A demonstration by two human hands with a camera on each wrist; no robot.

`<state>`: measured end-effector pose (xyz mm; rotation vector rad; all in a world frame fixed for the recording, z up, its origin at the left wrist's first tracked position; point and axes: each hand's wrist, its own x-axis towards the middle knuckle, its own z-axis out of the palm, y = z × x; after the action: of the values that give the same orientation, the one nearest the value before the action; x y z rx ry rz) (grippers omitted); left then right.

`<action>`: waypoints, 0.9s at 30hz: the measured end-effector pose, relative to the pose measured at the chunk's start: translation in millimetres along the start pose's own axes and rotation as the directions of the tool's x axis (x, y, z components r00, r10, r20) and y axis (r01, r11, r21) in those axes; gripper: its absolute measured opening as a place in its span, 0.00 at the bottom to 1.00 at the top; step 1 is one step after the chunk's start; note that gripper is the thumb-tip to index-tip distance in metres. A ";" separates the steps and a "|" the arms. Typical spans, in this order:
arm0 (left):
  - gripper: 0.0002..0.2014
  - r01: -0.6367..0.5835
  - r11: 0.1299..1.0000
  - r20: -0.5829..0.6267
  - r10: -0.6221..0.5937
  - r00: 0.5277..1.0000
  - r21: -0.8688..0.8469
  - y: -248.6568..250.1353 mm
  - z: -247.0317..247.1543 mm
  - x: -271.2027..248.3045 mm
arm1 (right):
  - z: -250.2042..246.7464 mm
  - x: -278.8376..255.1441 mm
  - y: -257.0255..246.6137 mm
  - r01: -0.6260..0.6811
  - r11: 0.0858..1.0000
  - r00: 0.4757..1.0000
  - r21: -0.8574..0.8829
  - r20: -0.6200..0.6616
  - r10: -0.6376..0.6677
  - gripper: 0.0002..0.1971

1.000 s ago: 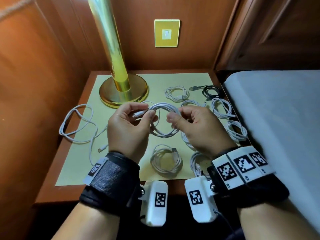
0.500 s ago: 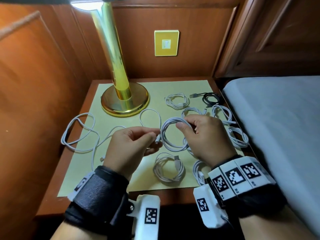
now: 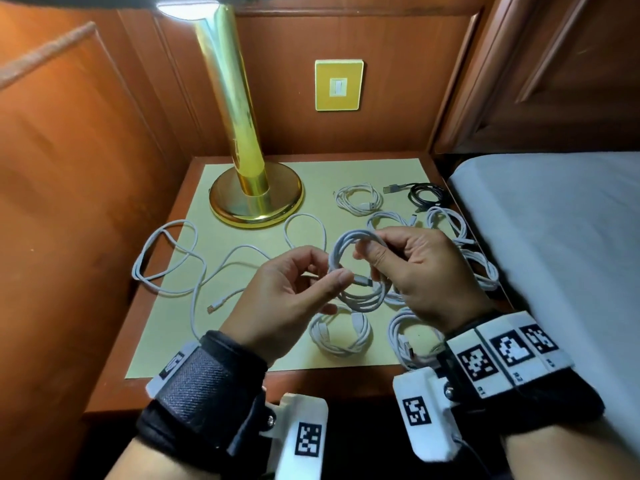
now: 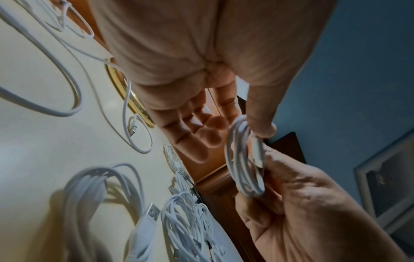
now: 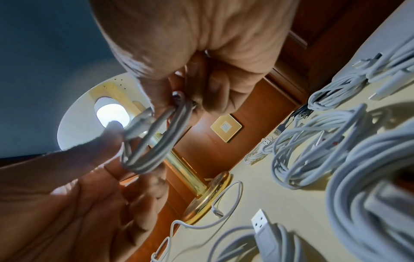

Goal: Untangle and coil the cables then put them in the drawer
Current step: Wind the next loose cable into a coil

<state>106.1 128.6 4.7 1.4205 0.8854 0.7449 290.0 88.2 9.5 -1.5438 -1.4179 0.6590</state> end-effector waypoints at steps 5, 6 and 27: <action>0.09 -0.106 0.948 -0.259 0.189 0.947 0.301 -5.1 5.6 -0.5 | 6.6 -6.2 -5.1 -0.011 0.998 0.999 0.067 0.040 0.009 0.15; 0.08 -0.111 0.929 -0.312 0.229 0.922 0.354 -6.8 6.5 -0.6 | 8.5 -7.5 -7.1 -0.011 0.998 0.999 0.059 0.048 0.008 0.15; 0.15 0.194 0.816 0.289 -0.035 0.957 -0.544 -2.2 -22.9 -2.9 | 4.4 -5.0 -6.3 -0.372 0.806 0.928 0.460 0.155 0.340 0.17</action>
<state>84.7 137.5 3.8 0.8904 0.4701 0.6338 282.2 84.1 12.2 -1.3920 -0.9044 1.2050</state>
